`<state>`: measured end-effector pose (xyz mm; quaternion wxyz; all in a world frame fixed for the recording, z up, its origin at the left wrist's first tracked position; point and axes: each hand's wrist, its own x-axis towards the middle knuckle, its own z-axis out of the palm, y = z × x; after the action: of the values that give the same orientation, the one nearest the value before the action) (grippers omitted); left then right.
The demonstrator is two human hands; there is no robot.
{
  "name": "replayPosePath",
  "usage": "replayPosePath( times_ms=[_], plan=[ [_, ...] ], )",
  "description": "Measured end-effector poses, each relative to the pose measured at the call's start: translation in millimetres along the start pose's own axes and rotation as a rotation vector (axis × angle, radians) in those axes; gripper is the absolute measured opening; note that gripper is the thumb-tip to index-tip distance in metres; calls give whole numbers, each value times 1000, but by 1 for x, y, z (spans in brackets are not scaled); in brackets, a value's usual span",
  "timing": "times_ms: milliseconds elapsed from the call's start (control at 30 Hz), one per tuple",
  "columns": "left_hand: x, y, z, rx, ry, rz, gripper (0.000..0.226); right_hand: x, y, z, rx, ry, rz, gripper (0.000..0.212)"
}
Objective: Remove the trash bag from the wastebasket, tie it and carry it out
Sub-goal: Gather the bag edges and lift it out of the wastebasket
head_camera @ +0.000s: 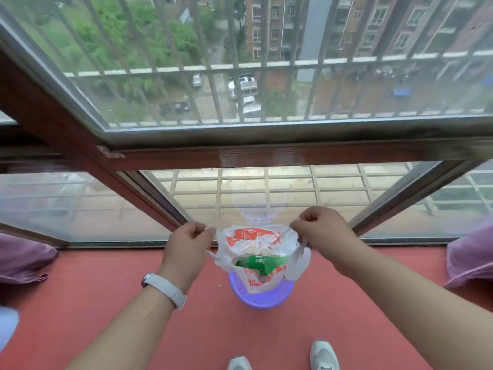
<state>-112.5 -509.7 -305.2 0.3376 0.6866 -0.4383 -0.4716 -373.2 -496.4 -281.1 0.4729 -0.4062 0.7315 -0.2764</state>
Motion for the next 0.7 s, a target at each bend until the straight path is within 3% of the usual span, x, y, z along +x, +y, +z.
replayPosePath(
  times_ms=[367, 567, 700],
  plan=[
    [-60, 120, -65, 34, -93, 252, 13, -111, -113, -49, -109, 193, -176, 12],
    [-98, 205, -92, -2, -152, 430, 13, -172, -170, -79, -72, 337, -298, 11],
    [-126, 247, -98, -36, -237, 460, 19, -207, -198, -98, 57, 316, -321, 11]
  ],
)
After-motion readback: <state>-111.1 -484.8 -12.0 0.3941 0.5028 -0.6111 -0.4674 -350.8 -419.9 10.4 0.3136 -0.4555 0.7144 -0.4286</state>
